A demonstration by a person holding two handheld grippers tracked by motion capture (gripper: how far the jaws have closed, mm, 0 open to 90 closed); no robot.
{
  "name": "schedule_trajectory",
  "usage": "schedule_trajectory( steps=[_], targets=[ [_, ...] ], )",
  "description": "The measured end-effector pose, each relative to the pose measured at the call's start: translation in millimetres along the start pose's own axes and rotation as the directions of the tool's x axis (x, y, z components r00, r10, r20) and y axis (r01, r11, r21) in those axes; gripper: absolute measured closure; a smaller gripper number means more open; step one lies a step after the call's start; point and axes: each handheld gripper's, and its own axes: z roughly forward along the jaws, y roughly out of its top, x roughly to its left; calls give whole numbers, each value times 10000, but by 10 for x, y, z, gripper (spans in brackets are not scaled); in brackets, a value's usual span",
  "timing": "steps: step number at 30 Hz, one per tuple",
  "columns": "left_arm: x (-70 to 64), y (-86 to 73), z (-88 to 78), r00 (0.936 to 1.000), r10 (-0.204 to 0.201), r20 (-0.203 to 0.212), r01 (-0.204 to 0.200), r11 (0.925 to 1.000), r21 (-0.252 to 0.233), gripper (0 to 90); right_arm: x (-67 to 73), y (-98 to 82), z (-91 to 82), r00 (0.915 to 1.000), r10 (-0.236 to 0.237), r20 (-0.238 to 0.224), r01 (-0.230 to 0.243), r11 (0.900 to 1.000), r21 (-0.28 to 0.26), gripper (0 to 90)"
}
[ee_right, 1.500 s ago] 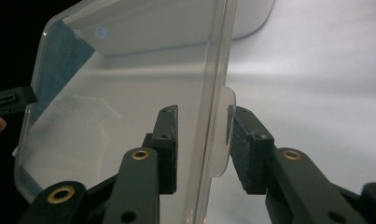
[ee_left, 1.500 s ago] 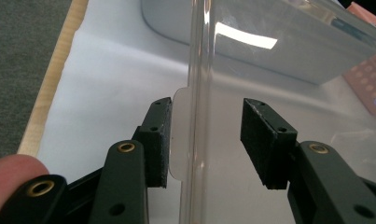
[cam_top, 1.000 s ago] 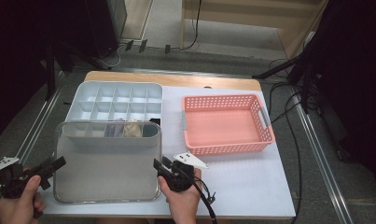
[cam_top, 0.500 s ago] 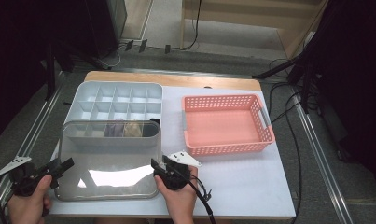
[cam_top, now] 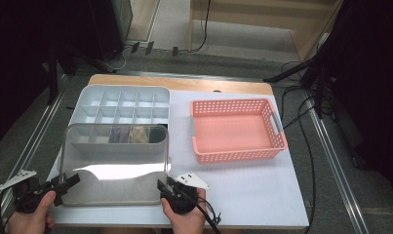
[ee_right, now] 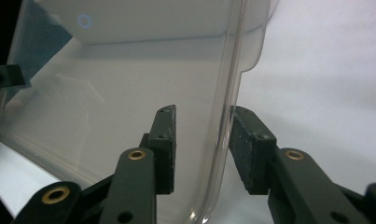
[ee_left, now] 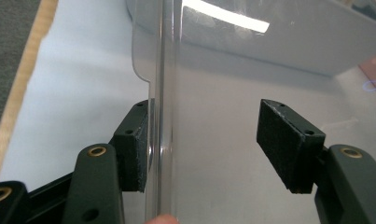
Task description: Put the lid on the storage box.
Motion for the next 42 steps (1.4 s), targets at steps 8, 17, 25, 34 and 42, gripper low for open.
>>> schedule_trajectory(
  steps=[8,17,25,34,42],
  targets=[
    [99,226,175,9997,-137,192,140,9998,-157,378,-14,271,221,9990,-236,381,241,9996,-115,654],
    [121,-28,144,9989,-44,456,36,9998,193,317,-15,128,215,9979,-617,206,618,9981,-14,605],
    [92,-35,119,9995,88,304,-94,9998,196,320,-20,47,194,9999,-119,-1,119,9997,209,620],
    [70,205,65,9988,-96,478,107,9997,-227,352,26,262,161,9994,247,-237,-251,9996,-157,595],
    [66,524,156,9985,-242,481,250,9996,-165,350,67,542,239,9993,373,-76,-374,9993,-68,536]
  ],
)
